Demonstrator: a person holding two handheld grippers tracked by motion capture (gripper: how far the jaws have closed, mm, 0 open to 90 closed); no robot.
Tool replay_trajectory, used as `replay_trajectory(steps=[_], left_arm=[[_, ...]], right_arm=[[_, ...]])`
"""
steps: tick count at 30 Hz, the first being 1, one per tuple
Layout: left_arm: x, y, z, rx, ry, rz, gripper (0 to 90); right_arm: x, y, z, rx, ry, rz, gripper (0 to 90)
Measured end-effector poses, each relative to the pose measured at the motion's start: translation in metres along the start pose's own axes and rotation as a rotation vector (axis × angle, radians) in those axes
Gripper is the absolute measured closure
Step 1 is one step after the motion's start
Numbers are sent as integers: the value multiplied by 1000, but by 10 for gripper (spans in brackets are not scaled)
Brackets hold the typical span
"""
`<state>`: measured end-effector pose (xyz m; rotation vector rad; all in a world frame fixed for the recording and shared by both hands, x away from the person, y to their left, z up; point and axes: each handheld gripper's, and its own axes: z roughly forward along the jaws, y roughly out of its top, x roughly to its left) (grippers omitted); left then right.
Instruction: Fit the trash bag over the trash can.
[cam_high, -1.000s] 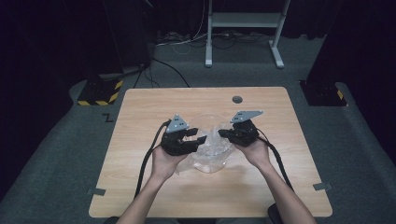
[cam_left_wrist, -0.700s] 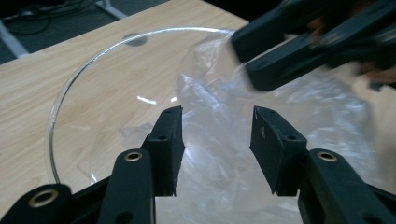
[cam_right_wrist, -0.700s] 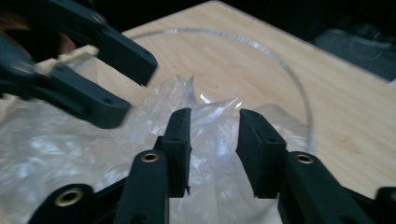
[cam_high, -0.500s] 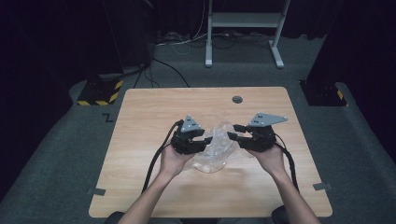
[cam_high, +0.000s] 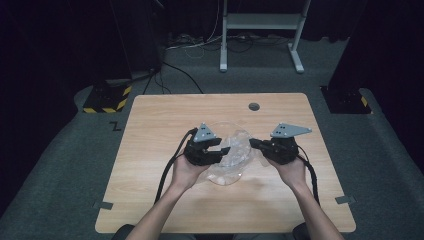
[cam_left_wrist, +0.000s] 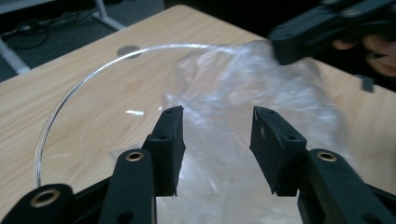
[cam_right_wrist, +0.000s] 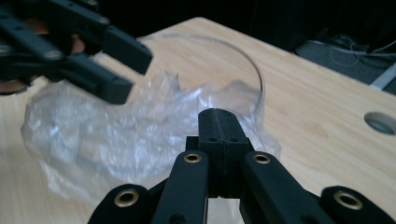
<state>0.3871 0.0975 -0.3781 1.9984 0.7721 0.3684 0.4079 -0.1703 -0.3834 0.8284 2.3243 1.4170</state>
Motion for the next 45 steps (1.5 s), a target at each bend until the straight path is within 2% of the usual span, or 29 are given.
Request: replay_trajectory(steps=[4,7,12,14,16,20,21,25,30,34,38,40,43,45], left_arm=[[-10,0,-11,-17,-40,20,529],[-17,-3,-12,-1,-61,28,538],[-18,-10,-10,27,-80,16,576],[-19,-11,-11,38,-72,19,617],[-19,-11,-11,42,-70,19,704],[-17,-10,-8,58,-87,7,834],[-16,-9,-8,60,-93,6,882],[-11,-7,-9,54,-109,-7,898],[1,1,-16,12,-108,-40,899],[13,3,-13,-1,-83,-63,899],[25,2,-8,-4,-56,-83,900],[30,2,-7,-6,-21,-75,900],[36,2,-7,-15,-21,-90,899],[38,2,-8,-27,-42,-116,899]], right_arm=[[1,11,11,-16,6,-5,900],[0,16,26,-12,9,3,900],[-1,20,45,1,16,1,900],[-1,21,47,-4,20,2,900],[-1,23,48,-11,27,0,900],[2,23,45,-13,32,-6,893],[3,23,43,-17,32,-8,867],[5,23,36,-30,40,-6,776],[13,22,19,-43,33,-19,670],[17,17,5,-39,14,-31,612],[17,12,-4,-29,6,-27,602],[18,9,-8,-14,0,-29,611],[20,6,-9,-5,-35,-52,785],[20,6,-8,5,-49,-65,890]])
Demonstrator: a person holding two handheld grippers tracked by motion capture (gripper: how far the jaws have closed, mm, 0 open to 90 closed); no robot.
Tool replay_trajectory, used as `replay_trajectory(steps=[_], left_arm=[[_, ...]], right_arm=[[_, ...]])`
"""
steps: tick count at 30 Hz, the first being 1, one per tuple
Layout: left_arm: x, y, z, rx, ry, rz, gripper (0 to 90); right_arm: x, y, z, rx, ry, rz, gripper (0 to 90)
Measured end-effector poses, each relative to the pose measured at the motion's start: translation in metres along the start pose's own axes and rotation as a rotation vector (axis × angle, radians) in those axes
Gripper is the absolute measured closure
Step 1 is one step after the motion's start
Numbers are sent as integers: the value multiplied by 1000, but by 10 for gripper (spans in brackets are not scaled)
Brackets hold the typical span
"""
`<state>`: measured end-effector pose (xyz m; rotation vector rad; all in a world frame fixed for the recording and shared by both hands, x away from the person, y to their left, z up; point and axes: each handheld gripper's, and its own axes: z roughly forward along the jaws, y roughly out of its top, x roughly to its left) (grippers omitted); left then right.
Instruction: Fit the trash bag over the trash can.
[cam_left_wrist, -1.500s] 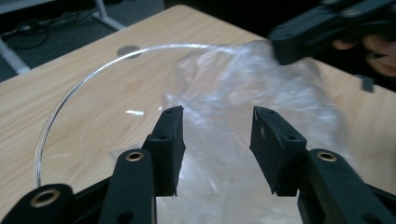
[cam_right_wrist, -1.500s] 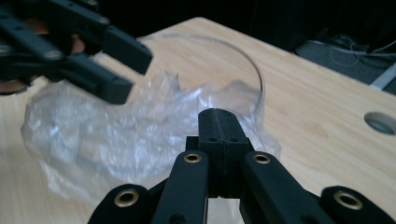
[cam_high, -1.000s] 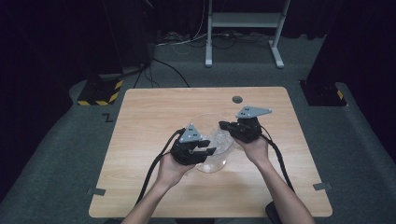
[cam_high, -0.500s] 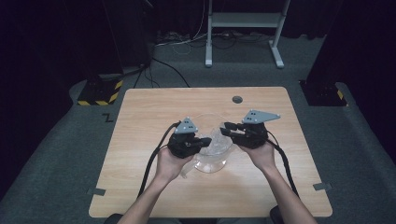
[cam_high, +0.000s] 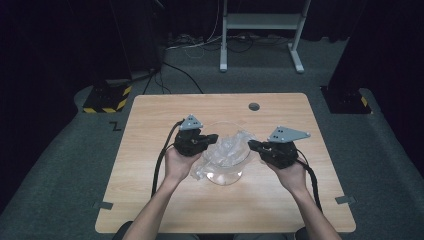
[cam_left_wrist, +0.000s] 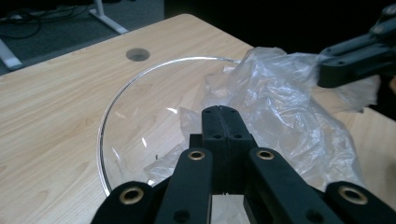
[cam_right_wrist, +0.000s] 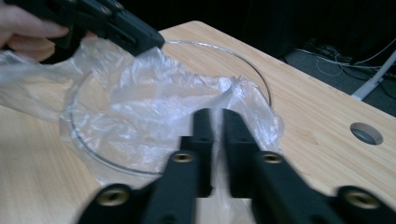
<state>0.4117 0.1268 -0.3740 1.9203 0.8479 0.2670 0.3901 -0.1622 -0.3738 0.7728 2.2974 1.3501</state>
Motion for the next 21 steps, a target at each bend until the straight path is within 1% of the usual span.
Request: replay_trajectory(steps=[1,3,4,7,8,10,11,12,15,16,17,18,20,21], left_arm=[[0,0,-1,-5,-4,-6,899],[-3,1,-4,-16,-16,-5,893],[-6,1,-5,-14,-22,-3,851],[-13,1,-8,-24,-19,0,650],[-15,0,-10,-29,-22,5,610],[-23,0,-12,-19,-36,18,520],[-28,0,-13,-13,-48,21,489],[-36,-1,-13,-6,-56,37,462],[-56,-3,-13,10,-68,80,430],[-60,-4,-12,16,-64,85,428],[-67,-6,-10,26,-57,103,428],[-71,-8,-8,35,-47,107,430],[-74,-11,-3,62,-9,122,444],[-74,-13,0,81,1,120,460]], right_arm=[[-1,0,2,-3,-15,-5,898],[-5,1,7,-6,-26,6,900],[-9,1,12,-6,-30,14,900],[-16,3,24,1,-31,32,900],[-18,3,27,0,-30,37,900],[-22,4,32,-9,-31,46,900],[-24,5,35,-7,-30,50,900],[-25,6,37,-6,-31,52,900],[-26,11,42,-12,-38,49,900],[-26,13,44,-14,-40,46,900],[-25,14,45,-17,-41,43,900],[-25,16,47,-16,-40,39,900],[-23,18,50,-11,-40,30,900],[-22,18,52,-9,-39,23,900]])
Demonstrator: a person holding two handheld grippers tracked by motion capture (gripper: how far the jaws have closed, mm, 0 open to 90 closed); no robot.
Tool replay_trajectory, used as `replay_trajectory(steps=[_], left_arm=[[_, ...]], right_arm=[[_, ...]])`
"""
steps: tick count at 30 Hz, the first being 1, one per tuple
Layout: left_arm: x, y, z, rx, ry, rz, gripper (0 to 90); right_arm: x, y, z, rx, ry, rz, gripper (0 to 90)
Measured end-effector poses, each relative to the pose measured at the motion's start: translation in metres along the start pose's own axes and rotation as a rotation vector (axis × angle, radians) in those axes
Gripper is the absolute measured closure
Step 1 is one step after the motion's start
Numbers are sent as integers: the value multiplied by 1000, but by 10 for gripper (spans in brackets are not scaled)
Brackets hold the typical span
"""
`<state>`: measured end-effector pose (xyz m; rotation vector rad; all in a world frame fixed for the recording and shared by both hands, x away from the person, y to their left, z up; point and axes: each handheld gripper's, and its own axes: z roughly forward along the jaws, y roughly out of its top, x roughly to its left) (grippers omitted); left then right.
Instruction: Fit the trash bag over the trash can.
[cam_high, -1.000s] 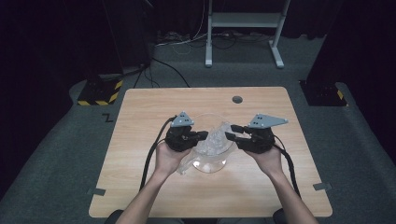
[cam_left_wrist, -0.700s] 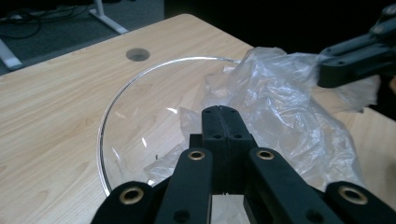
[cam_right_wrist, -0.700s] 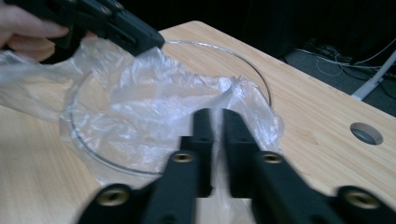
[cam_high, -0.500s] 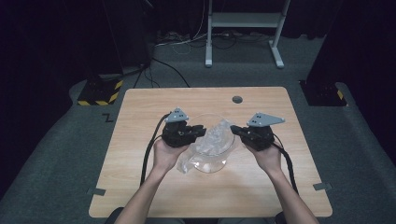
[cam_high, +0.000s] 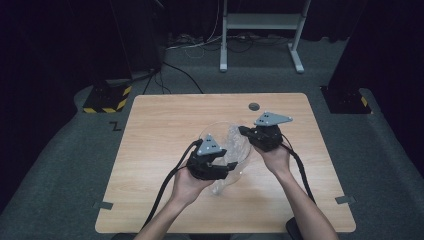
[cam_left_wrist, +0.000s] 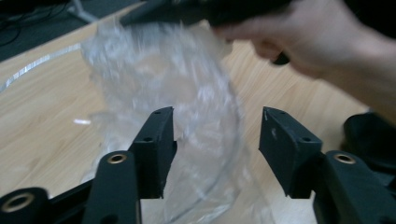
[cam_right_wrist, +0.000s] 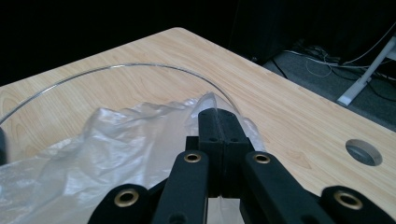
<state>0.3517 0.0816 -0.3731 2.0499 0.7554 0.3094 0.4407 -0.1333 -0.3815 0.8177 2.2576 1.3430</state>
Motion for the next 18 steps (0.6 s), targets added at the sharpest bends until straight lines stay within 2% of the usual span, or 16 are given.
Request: replay_trajectory(steps=[2,4,6,9,13,16,18], left_arm=[[1,-4,5,35,14,4,533],[3,-5,4,32,-29,-12,631],[3,-5,2,23,-42,-8,711],[7,-5,-5,14,-64,-25,809],[19,-8,-16,-9,-109,-95,835],[26,-10,-26,-11,-96,-112,835],[31,-11,-32,-11,-71,-123,838]], right_arm=[[2,1,3,2,3,-12,900],[4,2,3,3,3,-20,900],[3,2,2,1,2,-21,900],[2,1,-1,0,0,-13,900],[1,-1,-4,2,1,-14,900],[-1,-2,-5,6,1,-12,899],[-2,-2,-5,12,3,-8,899]])
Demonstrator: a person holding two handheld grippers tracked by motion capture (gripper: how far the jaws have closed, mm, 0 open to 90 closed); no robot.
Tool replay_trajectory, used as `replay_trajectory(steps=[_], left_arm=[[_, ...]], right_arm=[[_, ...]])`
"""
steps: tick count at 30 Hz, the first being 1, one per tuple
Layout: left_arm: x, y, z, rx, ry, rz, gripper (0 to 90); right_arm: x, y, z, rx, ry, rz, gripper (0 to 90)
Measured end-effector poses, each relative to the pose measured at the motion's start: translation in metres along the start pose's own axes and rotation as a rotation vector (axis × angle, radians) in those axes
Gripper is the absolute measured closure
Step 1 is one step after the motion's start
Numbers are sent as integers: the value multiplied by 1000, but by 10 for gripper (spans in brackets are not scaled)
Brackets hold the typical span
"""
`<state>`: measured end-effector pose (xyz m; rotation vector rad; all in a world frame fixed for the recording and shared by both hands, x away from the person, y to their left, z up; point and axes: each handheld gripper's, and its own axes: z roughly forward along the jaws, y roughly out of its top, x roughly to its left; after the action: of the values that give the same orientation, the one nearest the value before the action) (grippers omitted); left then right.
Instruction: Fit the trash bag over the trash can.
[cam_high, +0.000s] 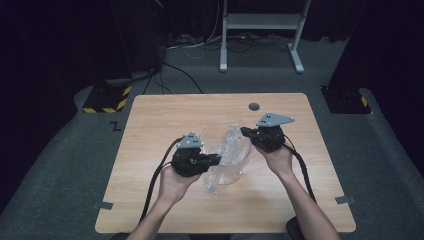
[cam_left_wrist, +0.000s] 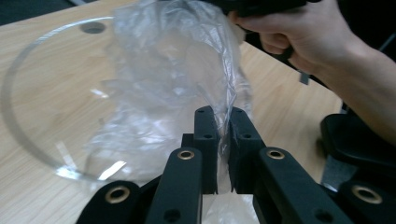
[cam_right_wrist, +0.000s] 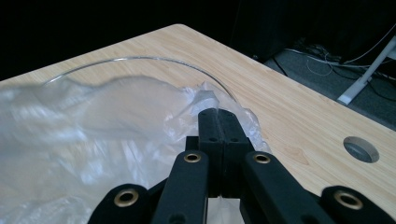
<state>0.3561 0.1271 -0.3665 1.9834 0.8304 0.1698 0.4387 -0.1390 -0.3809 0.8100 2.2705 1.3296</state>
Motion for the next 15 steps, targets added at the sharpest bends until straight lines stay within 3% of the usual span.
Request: replay_trajectory(steps=[7,9,12,15], left_arm=[[24,-4,-7,5,88,-37,870],[30,-6,-5,14,135,-33,872],[37,-8,-2,-9,145,-57,876],[40,-8,-2,-18,168,-54,878]], right_arm=[[-4,-2,2,13,-2,10,899],[-4,-2,3,17,-5,11,899],[-6,-2,3,20,-11,21,898],[-9,-3,3,21,-19,27,898]])
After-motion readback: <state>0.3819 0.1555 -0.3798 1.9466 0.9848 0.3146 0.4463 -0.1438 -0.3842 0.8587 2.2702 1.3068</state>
